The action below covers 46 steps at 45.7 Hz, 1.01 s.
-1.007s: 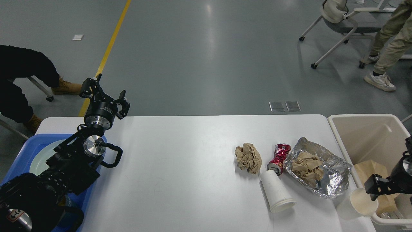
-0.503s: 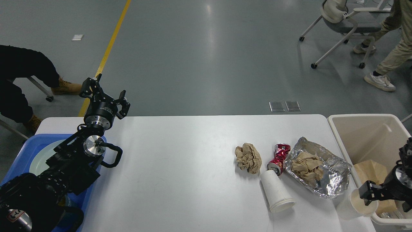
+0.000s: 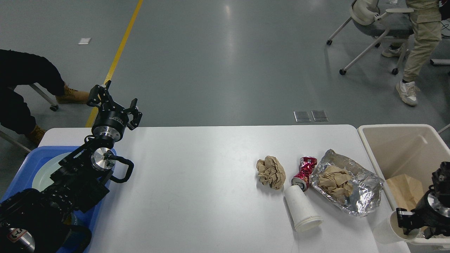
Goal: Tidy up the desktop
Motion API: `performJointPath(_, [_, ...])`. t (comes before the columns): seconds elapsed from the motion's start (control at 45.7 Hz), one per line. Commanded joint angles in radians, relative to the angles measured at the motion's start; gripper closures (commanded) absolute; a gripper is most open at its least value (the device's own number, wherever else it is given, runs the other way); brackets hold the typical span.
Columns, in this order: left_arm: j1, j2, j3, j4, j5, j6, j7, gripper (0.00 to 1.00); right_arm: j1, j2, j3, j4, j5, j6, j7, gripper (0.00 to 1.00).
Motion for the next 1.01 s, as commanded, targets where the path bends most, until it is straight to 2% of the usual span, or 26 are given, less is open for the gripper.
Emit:
performJointPath(0.0, [0.0,0.0,0.0,0.0,0.0,0.0,0.0,0.04,-0.007,0.0,0.02,0.001,0.001,0.015,-0.001,1.0])
performJointPath(0.241, [0.0,0.0,0.0,0.0,0.0,0.0,0.0,0.04,0.007,-0.024,0.038,0.004,0.001,0.035,-0.001,1.0])
performJointPath(0.569, [0.0,0.0,0.0,0.0,0.0,0.0,0.0,0.04,0.174,-0.127,0.024,0.012,-0.005,0.26,-0.001,1.0])
performJointPath(0.854, [0.0,0.0,0.0,0.0,0.0,0.0,0.0,0.04,0.485,-0.138,-0.132,0.013,-0.009,0.488,-0.016,1.0])
performJointPath(0.985, [0.0,0.0,0.0,0.0,0.0,0.0,0.0,0.04,0.651,-0.114,-0.172,0.012,-0.019,0.488,-0.036,1.0])
